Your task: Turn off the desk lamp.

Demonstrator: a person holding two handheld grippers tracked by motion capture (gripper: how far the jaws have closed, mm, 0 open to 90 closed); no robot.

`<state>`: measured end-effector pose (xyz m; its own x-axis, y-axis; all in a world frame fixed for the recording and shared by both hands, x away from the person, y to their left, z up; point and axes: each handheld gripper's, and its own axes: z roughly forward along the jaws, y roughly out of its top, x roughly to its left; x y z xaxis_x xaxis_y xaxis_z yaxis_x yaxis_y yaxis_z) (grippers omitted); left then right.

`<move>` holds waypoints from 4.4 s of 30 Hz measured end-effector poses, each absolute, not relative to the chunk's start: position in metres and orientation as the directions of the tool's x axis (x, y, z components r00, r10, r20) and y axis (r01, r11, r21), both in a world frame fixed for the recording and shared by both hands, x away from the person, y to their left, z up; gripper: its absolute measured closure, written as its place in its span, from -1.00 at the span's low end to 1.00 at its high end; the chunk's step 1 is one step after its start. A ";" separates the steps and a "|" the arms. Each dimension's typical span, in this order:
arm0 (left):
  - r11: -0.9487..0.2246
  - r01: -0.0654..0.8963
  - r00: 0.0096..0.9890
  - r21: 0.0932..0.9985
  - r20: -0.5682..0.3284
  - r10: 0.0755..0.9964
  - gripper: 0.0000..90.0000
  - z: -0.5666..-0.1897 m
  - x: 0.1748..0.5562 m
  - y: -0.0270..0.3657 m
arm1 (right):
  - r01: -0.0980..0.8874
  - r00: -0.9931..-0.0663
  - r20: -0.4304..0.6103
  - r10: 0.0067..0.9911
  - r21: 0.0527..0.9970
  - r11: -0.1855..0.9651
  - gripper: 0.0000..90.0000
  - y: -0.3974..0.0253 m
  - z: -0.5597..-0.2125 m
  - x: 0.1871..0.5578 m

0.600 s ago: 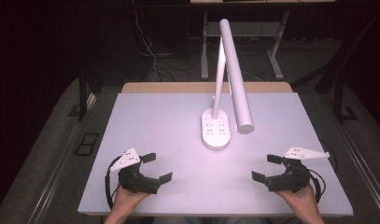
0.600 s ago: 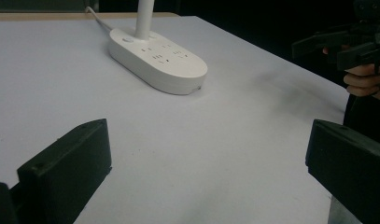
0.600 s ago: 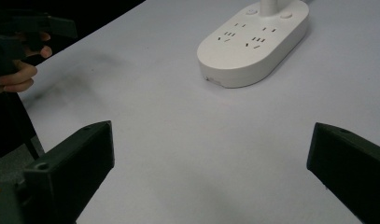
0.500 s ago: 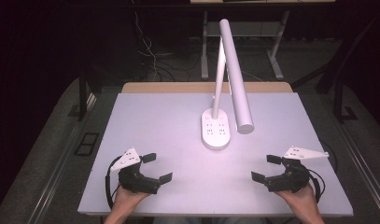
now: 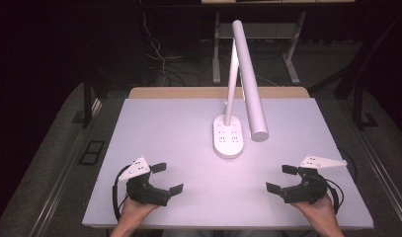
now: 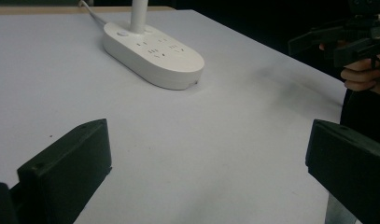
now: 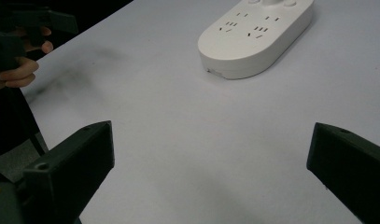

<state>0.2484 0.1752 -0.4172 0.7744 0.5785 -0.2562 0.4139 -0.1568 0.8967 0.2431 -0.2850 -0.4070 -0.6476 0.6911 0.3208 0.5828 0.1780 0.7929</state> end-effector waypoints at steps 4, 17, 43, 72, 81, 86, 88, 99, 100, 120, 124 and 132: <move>-0.156 0.413 0.777 0.898 -0.257 0.575 -1.00 -0.417 0.247 0.174 | 0.589 -0.642 0.331 0.692 0.791 0.168 -0.99 -0.288 -0.407 0.244; -0.168 0.414 0.781 0.895 -0.255 0.570 -1.00 -0.417 0.249 0.175 | 0.615 -0.622 0.345 0.703 0.771 0.166 -0.99 -0.288 -0.405 0.245; -0.168 0.419 0.780 0.892 -0.259 0.570 -1.00 -0.418 0.249 0.176 | 0.621 -0.647 0.334 0.685 0.752 0.220 -0.99 -0.279 -0.388 0.270; -0.155 0.427 0.779 0.891 -0.274 0.564 -1.00 -0.418 0.248 0.177 | 0.605 -0.681 0.299 0.669 0.745 0.283 -0.98 -0.262 -0.365 0.313; -0.155 0.427 0.778 0.891 -0.275 0.565 -1.00 -0.418 0.249 0.178 | 0.603 -0.687 0.292 0.665 0.741 0.297 -0.98 -0.254 -0.352 0.331; -0.155 0.427 0.778 0.891 -0.274 0.565 -1.00 -0.418 0.249 0.178 | 0.604 -0.687 0.293 0.665 0.739 0.298 -0.98 -0.252 -0.348 0.343; -0.156 0.428 0.778 0.890 -0.275 0.566 -1.00 -0.418 0.249 0.178 | 0.611 -0.685 0.297 0.665 0.731 0.304 -0.98 -0.251 -0.348 0.350; -0.159 0.428 0.775 0.890 -0.271 0.571 -1.00 -0.418 0.250 0.180 | 0.627 -0.684 0.306 0.663 0.711 0.318 -0.98 -0.241 -0.353 0.377; -0.161 0.427 0.776 0.890 -0.268 0.571 -1.00 -0.419 0.250 0.179 | 0.624 -0.687 0.301 0.662 0.712 0.324 -0.98 -0.241 -0.353 0.379; -0.166 0.421 0.777 0.892 -0.260 0.574 -1.00 -0.419 0.250 0.179 | 0.656 -0.655 0.309 0.690 0.686 0.316 -0.84 -0.225 -0.361 0.422; -0.172 0.421 0.777 0.891 -0.256 0.575 -1.00 -0.419 0.250 0.178 | 0.662 -0.645 0.307 0.699 0.682 0.311 -0.62 -0.223 -0.364 0.430; -0.173 0.419 0.779 0.891 -0.255 0.573 -1.00 -0.419 0.250 0.178 | 0.669 -0.638 0.316 0.702 0.679 0.303 -0.31 -0.221 -0.370 0.447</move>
